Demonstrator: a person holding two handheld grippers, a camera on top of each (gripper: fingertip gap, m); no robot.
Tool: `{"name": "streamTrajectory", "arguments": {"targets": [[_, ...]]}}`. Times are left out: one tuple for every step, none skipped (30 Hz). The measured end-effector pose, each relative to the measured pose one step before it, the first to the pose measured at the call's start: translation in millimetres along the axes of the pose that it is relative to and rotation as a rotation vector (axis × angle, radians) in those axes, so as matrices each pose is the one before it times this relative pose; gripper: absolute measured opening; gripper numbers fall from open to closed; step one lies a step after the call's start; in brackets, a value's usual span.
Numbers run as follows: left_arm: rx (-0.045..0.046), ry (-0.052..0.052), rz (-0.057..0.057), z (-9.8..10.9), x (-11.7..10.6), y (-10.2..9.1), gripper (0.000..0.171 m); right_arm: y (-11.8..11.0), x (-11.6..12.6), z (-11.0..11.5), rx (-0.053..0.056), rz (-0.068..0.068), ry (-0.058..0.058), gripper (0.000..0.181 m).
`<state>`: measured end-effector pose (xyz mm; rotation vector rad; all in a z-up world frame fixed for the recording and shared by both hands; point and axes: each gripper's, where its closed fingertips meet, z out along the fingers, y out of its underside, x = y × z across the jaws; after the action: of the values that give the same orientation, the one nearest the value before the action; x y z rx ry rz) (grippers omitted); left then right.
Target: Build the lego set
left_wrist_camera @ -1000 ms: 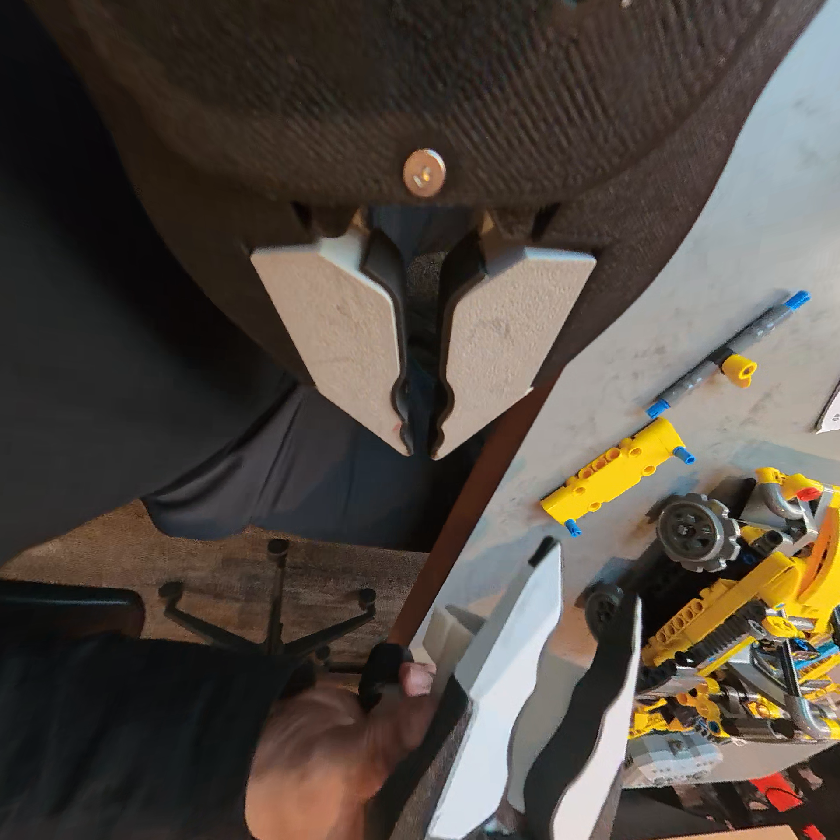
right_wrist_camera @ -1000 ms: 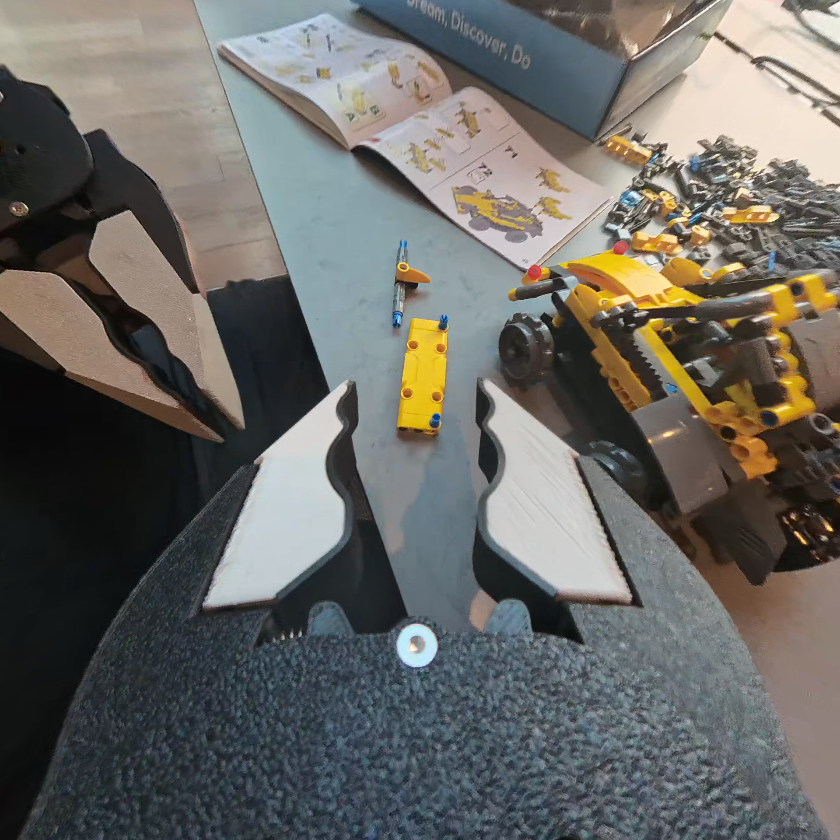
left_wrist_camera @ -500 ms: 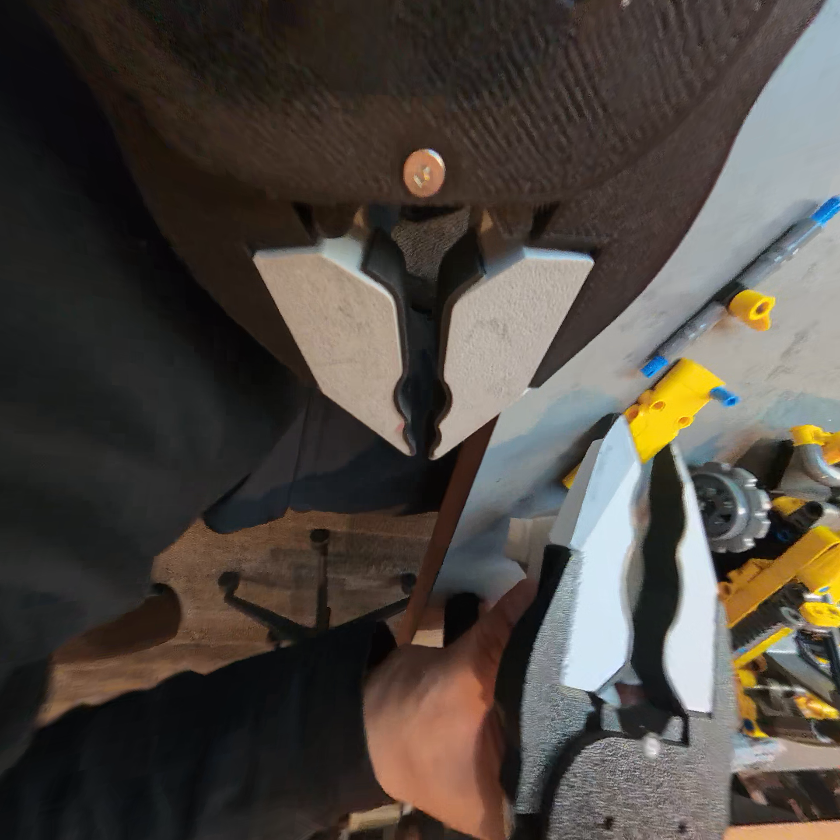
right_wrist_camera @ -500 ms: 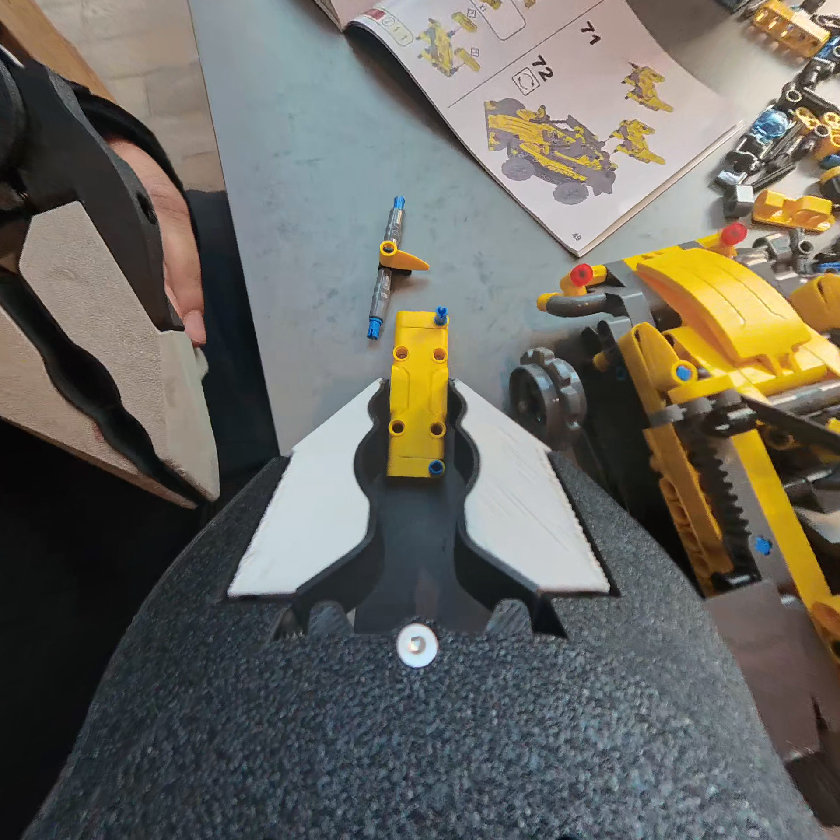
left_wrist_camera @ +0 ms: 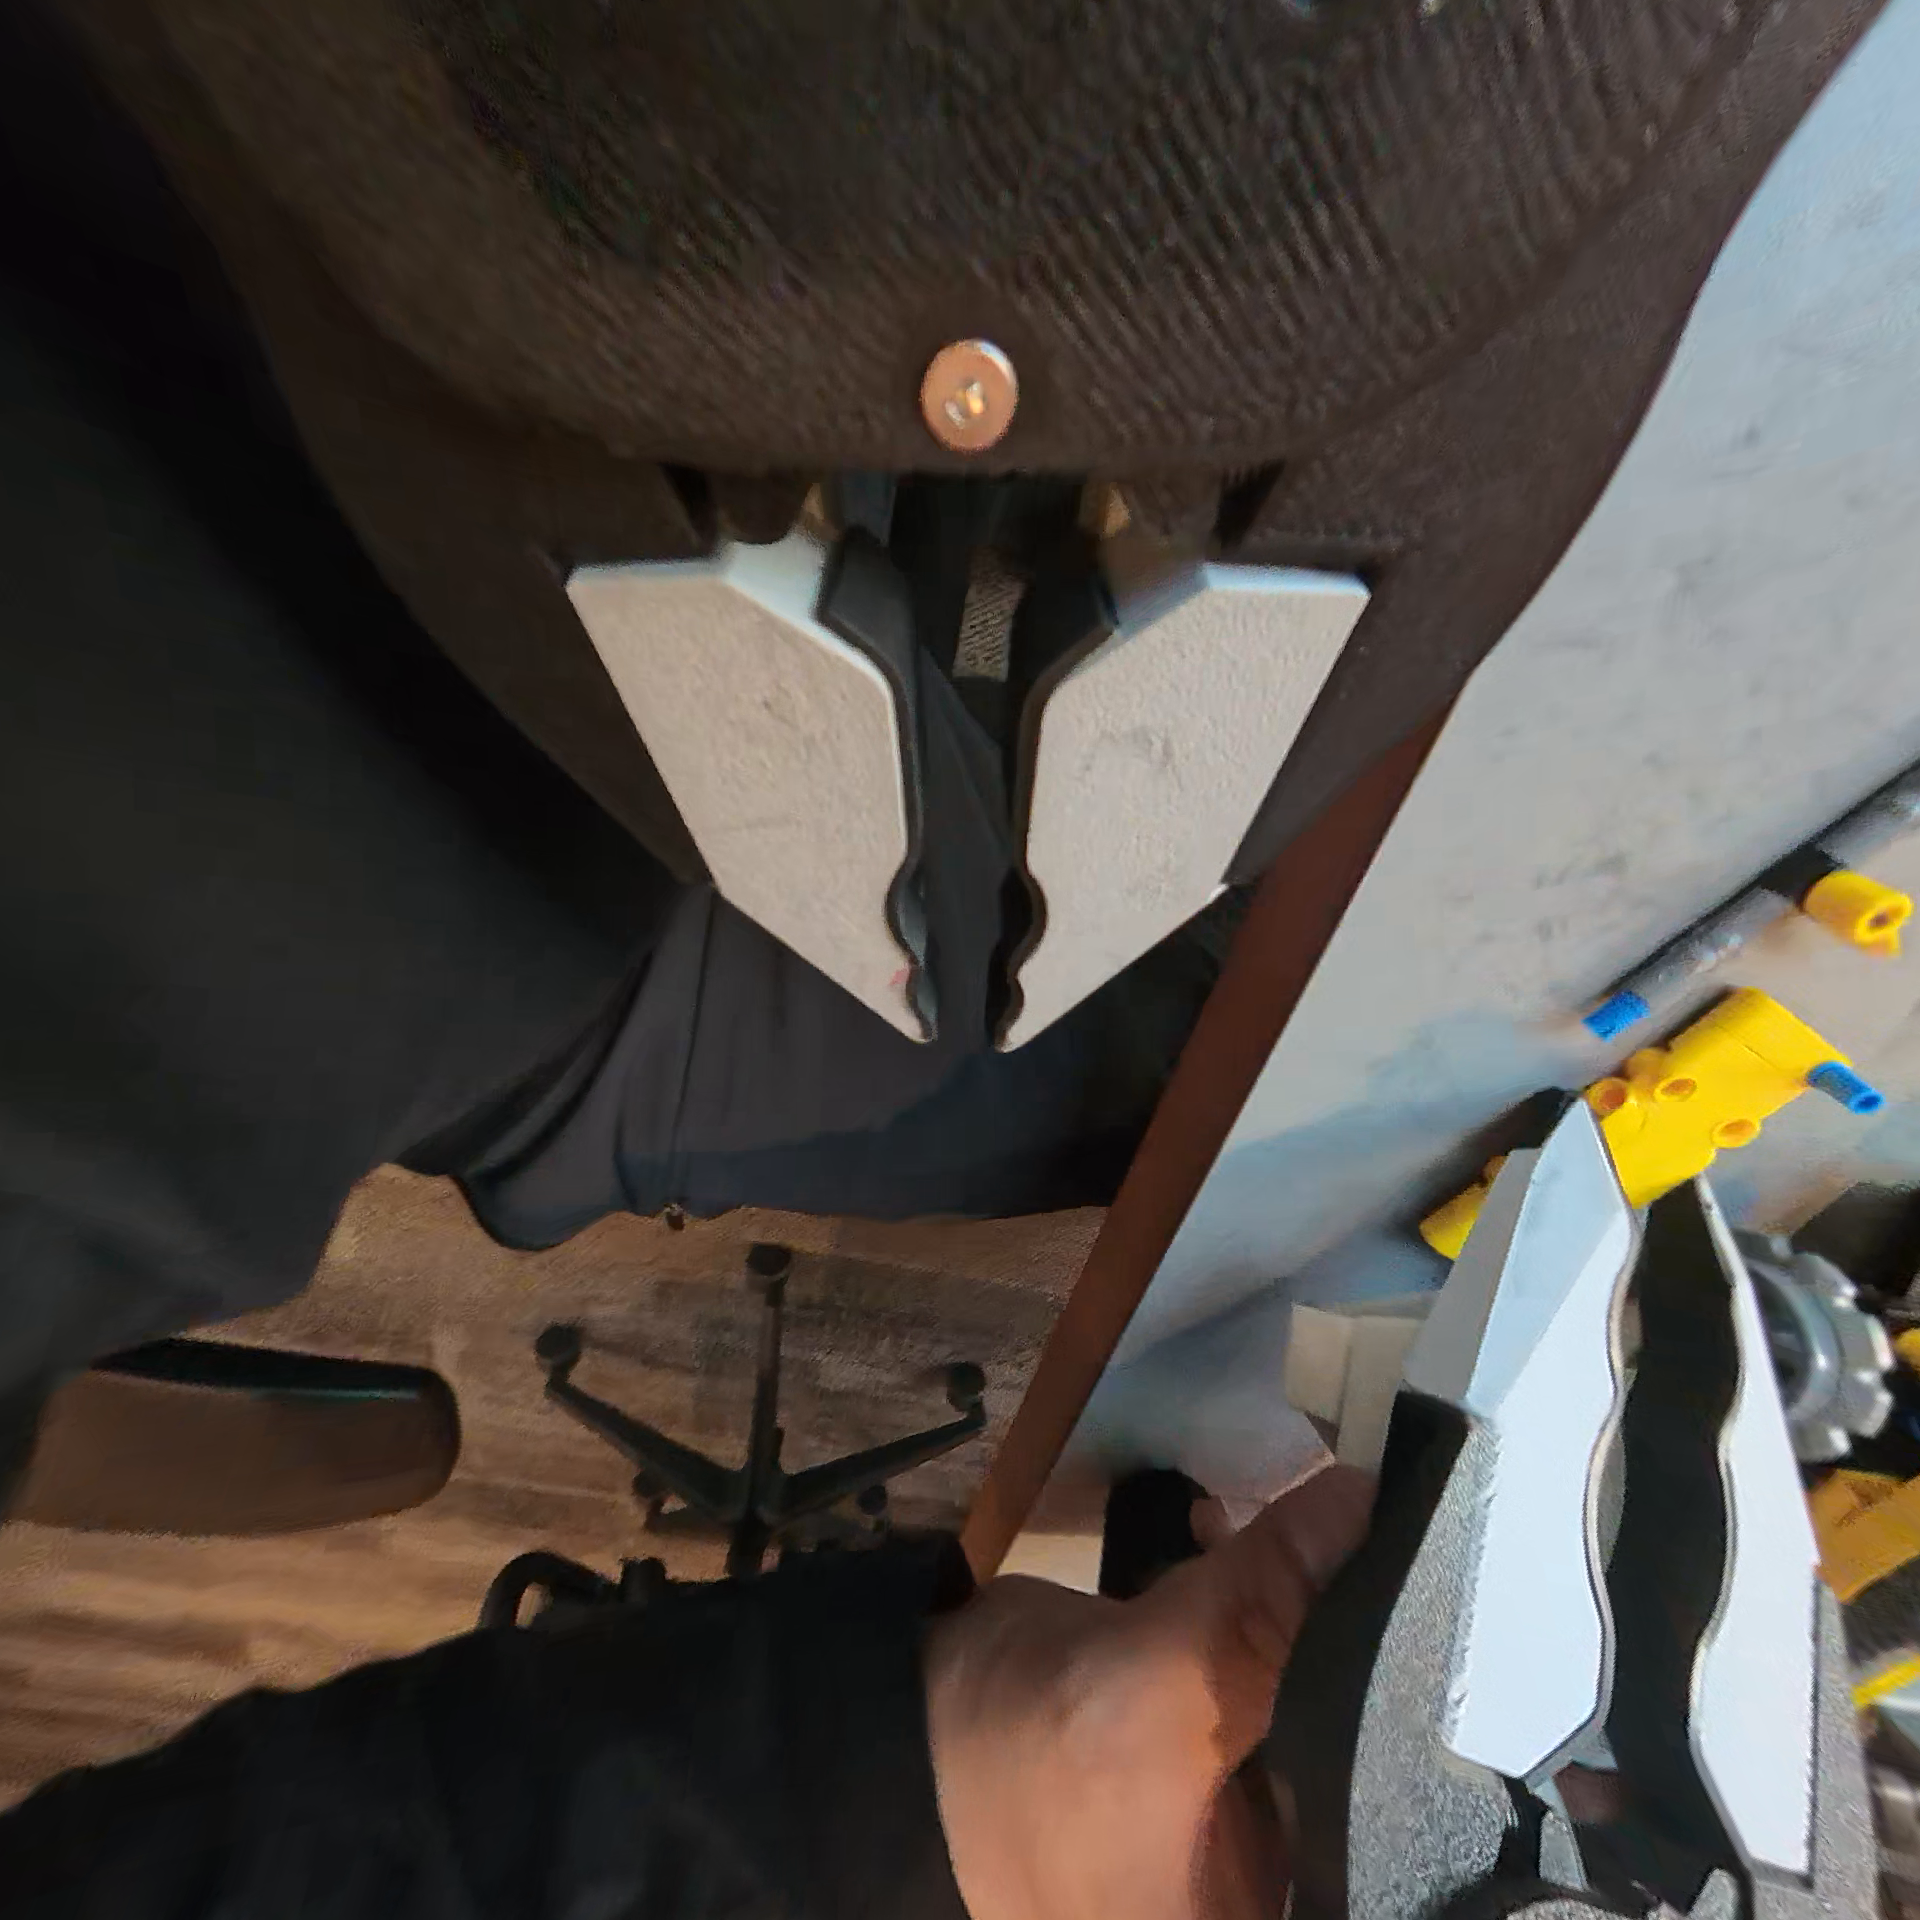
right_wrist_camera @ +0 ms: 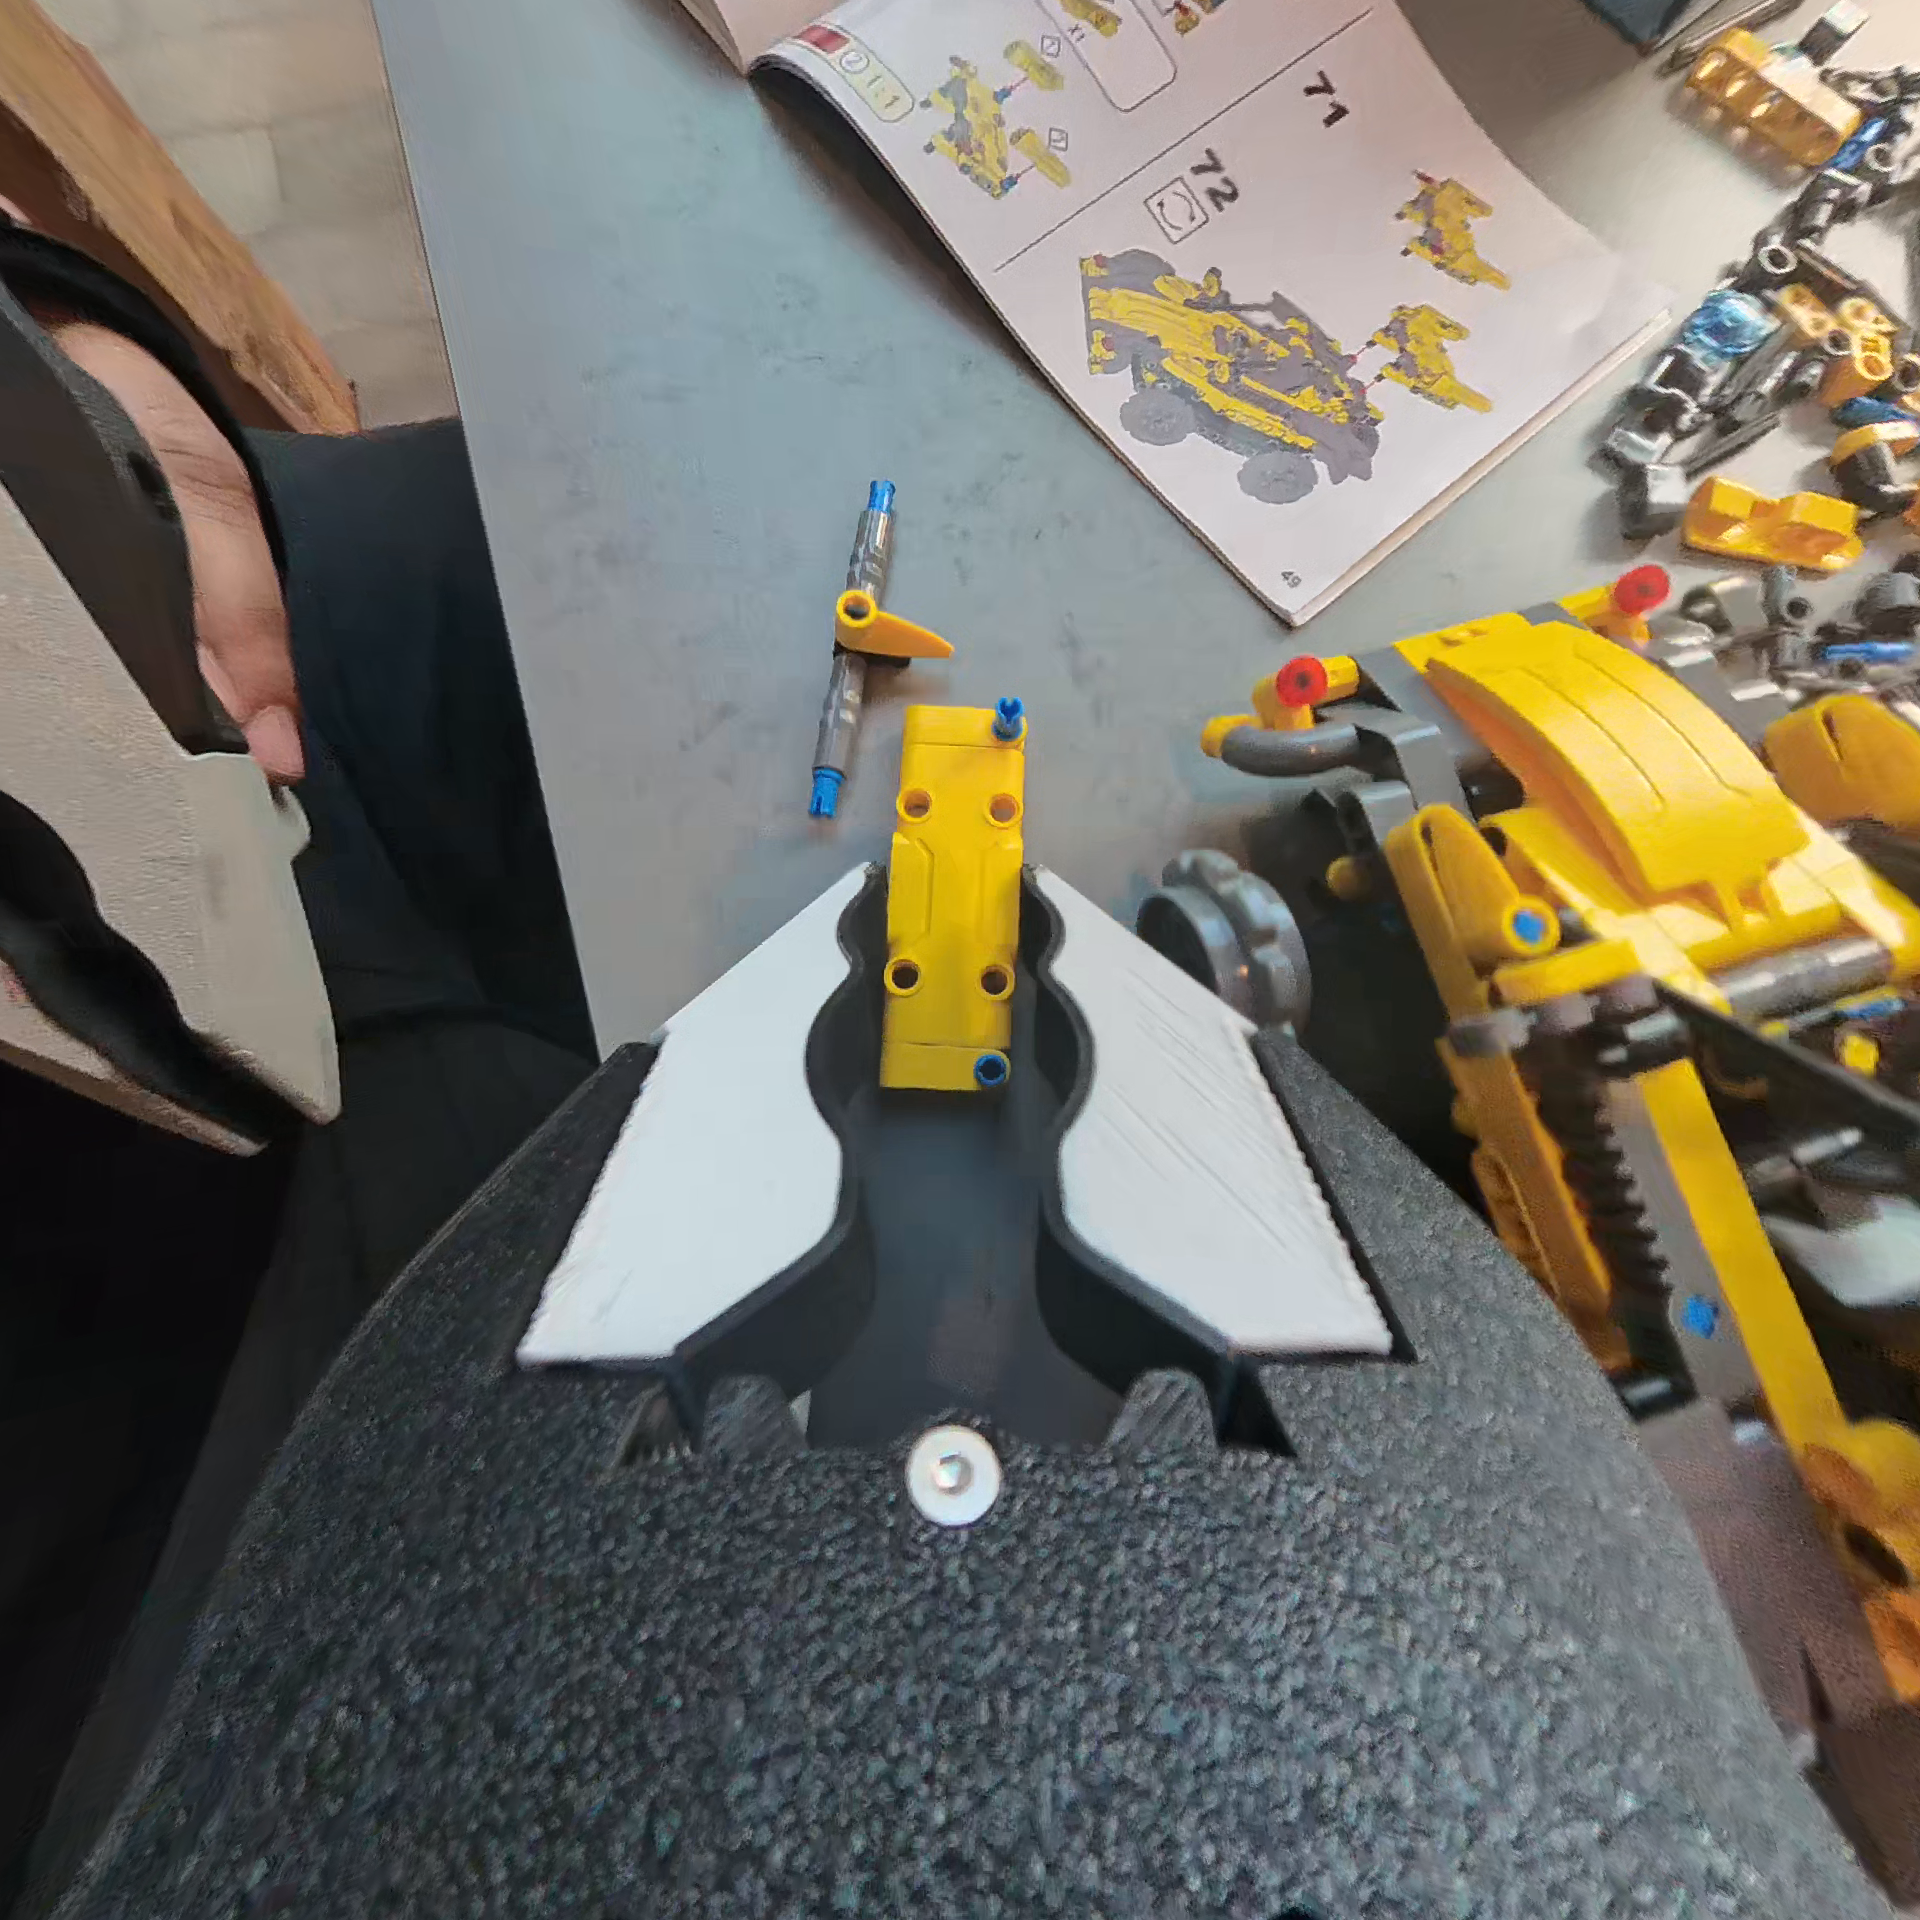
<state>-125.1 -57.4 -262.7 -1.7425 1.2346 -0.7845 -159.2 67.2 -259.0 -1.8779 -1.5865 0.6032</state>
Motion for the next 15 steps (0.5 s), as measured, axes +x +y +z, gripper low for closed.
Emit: {"name": "streamTrajectory", "arguments": {"targets": [[-0.01329,-0.0182,0.0193,3.25,0.75,-1.56,0.009,2.49,0.39,-2.71,0.0171,0.0049,0.0174,0.026],[-0.00347,-0.021,0.012,3.63,0.13,-2.62,0.011,2.86,1.41,-3.31,0.0163,0.0037,0.0198,0.026],[0.00448,-0.0148,0.0062,3.5,1.03,-2.99,0.011,3.8,2.27,-4.42,0.0005,0.0082,0.0183,0.025],[0.00307,-0.0097,0.0019,3.09,1.95,-1.85,0.012,4.67,2.13,-4.6,-0.0057,0.0032,0.0151,0.026],[-0.00369,-0.009,0.0002,2.4,2.03,-0.23,0.013,4.62,2.23,-4.68,-0.0004,-0.0037,0.0171,0.025],[-0.00889,-0.0061,0.0031,1.9,2.93,0.83,0.013,4.84,2.2,-4.27,-0.0017,-0.0005,0.0122,0.026],[-0.01148,-0.0049,0.0126,1.34,3.37,1.28,0.013,4.57,1.0,-3.98,-0.002,0.0027,-0.001,0.026],[-0.01371,-0.0117,0.0223,1.54,2.59,1.77,0.012,3.35,0.4,-3.98,0.0054,-0.0001,-0.006,0.026],[-0.01311,-0.0185,0.0241,2.0,1.26,1.93,0.01,3.02,1.11,-3.37,0.0053,0.0,-0.0023,0.026],[-0.01122,-0.016,0.0187,2.47,0.92,1.55,0.009,1.88,1.25,-3.44,0.0046,0.0053,0.0003,0.026],[-0.01157,-0.0085,0.0071,2.87,1.21,1.26,0.009,0.25,1.32,-3.84,0.0117,-0.0022,0.0078,0.028],[-0.00971,-0.0003,-0.0037,2.81,1.68,0.61,0.01,-1.88,0.1,-4.6,0.0248,-0.0113,0.0071,0.03],[-0.00248,0.0046,-0.0073,2.42,2.04,-0.6,0.012,-2.98,0.13,-4.96,0.0303,-0.013,0.0088,0.029],[0.00522,0.0084,-0.0057,2.09,2.08,-1.67,0.012,-3.11,0.87,-4.72,0.0314,-0.0126,0.0113,0.029],[0.00611,0.0142,-0.004,2.16,2.46,-1.98,0.011,-3.23,1.39,-4.32,0.0345,-0.0119,0.0108,0.031]]}}
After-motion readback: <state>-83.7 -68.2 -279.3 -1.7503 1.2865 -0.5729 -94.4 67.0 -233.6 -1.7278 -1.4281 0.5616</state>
